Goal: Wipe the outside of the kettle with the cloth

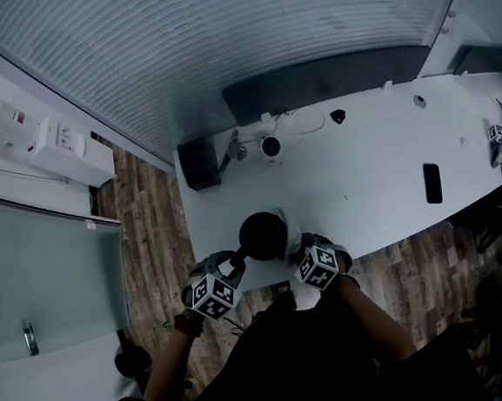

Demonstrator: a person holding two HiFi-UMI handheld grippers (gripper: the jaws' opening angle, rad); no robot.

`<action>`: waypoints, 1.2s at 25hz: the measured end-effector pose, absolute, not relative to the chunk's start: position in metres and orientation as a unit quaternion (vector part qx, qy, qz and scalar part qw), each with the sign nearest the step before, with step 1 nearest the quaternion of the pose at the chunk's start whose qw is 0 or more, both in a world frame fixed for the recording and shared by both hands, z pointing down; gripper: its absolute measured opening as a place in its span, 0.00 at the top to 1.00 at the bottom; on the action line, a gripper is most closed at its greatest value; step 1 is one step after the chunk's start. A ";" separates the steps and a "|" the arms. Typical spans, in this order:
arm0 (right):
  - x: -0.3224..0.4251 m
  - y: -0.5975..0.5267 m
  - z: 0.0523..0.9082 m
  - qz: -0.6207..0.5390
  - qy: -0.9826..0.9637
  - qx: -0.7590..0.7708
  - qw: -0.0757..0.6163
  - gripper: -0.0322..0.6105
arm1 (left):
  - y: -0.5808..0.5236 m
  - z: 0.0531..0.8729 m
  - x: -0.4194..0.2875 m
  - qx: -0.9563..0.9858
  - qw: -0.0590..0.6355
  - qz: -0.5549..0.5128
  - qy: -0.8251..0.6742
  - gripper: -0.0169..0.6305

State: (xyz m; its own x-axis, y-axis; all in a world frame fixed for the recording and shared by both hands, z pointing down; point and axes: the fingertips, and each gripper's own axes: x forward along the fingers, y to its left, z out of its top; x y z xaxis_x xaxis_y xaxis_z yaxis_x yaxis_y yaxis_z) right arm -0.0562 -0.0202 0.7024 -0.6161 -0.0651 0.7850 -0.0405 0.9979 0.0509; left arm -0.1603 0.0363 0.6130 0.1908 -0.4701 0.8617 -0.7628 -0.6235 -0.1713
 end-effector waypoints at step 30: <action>-0.070 -0.050 0.622 -0.096 -0.935 -0.057 0.337 0.85 | 0.033 0.618 -0.167 0.694 0.148 0.573 -0.410 0.75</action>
State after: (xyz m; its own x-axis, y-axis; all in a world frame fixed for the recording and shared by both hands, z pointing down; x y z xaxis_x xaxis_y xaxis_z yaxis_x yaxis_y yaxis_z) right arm -0.0703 -0.0500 0.6225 -0.7660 0.0424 0.6415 0.1724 0.9748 0.1415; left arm -0.1665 0.0327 0.6175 0.0069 -0.4002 0.9164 -0.7385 -0.6199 -0.2651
